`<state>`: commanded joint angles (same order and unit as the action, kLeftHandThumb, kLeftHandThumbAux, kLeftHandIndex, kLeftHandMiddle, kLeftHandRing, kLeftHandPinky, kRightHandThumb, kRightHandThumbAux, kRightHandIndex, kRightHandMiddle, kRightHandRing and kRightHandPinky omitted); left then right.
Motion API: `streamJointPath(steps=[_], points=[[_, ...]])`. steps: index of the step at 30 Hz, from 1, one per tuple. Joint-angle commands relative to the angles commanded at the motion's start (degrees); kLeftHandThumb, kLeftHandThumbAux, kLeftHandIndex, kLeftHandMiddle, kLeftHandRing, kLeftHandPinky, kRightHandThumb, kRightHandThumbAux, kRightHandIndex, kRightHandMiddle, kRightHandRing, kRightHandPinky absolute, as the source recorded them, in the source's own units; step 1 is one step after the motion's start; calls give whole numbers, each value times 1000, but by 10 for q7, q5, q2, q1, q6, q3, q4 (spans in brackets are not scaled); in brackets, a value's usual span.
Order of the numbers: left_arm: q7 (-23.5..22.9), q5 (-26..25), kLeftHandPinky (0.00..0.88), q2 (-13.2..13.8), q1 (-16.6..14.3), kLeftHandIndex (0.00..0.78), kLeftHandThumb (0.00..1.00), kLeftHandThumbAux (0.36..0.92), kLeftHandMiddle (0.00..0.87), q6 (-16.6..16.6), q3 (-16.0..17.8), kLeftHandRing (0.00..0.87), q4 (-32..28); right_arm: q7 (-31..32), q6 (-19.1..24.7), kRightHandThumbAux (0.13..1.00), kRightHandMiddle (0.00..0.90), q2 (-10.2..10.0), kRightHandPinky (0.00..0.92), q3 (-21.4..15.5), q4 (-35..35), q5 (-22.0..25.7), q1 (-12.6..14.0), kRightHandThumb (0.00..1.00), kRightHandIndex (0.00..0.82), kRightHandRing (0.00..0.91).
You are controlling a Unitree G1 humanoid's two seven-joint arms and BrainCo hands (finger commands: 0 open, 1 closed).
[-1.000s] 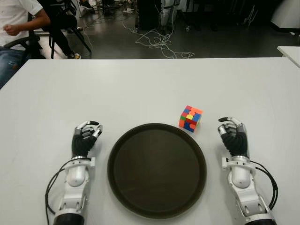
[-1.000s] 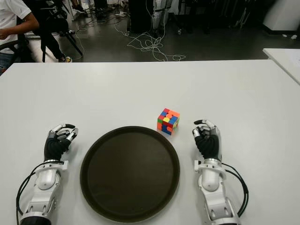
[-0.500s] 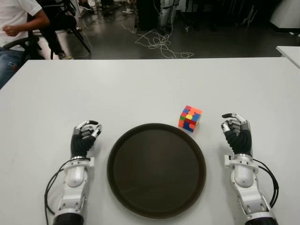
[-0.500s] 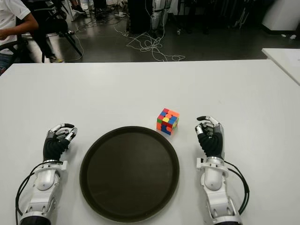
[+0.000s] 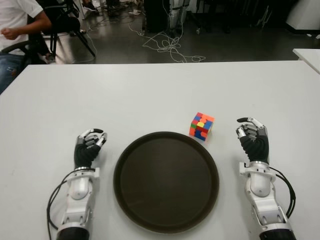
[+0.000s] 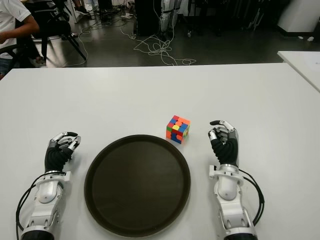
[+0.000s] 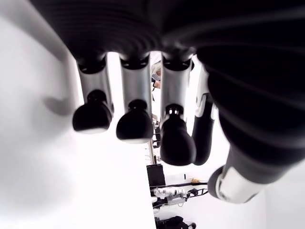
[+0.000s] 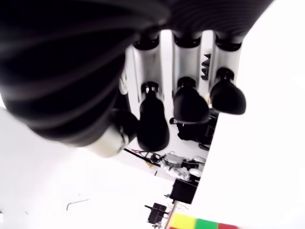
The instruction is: Pick up the Rubik's Cube and put it in the plate
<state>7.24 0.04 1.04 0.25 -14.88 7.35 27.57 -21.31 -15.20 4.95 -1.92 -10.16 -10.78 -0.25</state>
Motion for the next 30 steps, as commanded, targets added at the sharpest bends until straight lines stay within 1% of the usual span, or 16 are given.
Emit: streamJointPath(steps=[4,8,11,13,19,20,21,22,23,24,25,26,27,28,29,30], points=[[-2,2,809,2,-2,443,704,708,804,2,-1,827,2,-5,-4,731,780,9,805,-1,1,-23,-12,681,437,803],[-2,7,812,4,-1,442,704,708,804,6,-4,827,1,-1,6,732,772,21,795,2,4,-49,-24,681,436,795],[-3,5,820,3,1,443,705,707,808,12,-4,830,-8,23,36,732,756,44,776,13,22,-83,-32,681,434,778],[-3,3,823,1,2,443,705,707,811,15,-4,833,-10,36,56,733,743,54,762,19,36,-100,-33,680,432,764],[1,0,836,-4,6,443,705,706,817,16,-2,840,-18,74,115,735,652,74,689,32,80,-137,-31,677,427,682],[1,1,837,-5,7,443,705,706,817,16,-2,842,-19,80,123,735,613,77,652,33,87,-141,-32,676,425,645],[2,1,838,-6,7,443,705,706,818,15,-3,843,-21,92,139,736,587,83,628,37,101,-150,-37,675,424,621],[2,1,837,-7,8,443,705,706,818,14,-3,843,-22,105,151,737,546,89,587,41,113,-157,-42,674,421,576],[3,1,837,-8,8,443,705,707,819,14,-2,843,-23,114,158,740,452,93,485,43,121,-162,-46,669,413,473],[2,1,837,-8,9,443,704,707,819,14,-3,843,-24,124,163,742,391,98,420,46,128,-165,-48,666,407,407],[1,1,836,-8,9,443,704,707,819,14,-3,843,-24,129,166,754,353,100,382,48,132,-167,-49,548,360,367],[1,1,834,-7,9,443,704,707,819,14,-3,844,-24,133,169,779,298,101,325,48,136,-168,-49,351,290,310],[0,2,833,-7,9,443,704,707,818,13,-3,844,-24,140,173,795,263,103,289,49,141,-169,-50,224,245,273],[-1,3,832,-6,9,443,704,707,818,11,-3,843,-22,150,178,798,240,107,267,51,150,-171,-51,179,219,249],[-2,4,828,-5,9,443,704,707,817,9,-4,841,-21,157,182,800,192,109,225,51,156,-172,-52,115,167,202],[-2,5,826,-4,9,443,704,708,816,8,-4,840,-20,162,185,801,161,111,198,52,160,-173,-53,73,133,171]])
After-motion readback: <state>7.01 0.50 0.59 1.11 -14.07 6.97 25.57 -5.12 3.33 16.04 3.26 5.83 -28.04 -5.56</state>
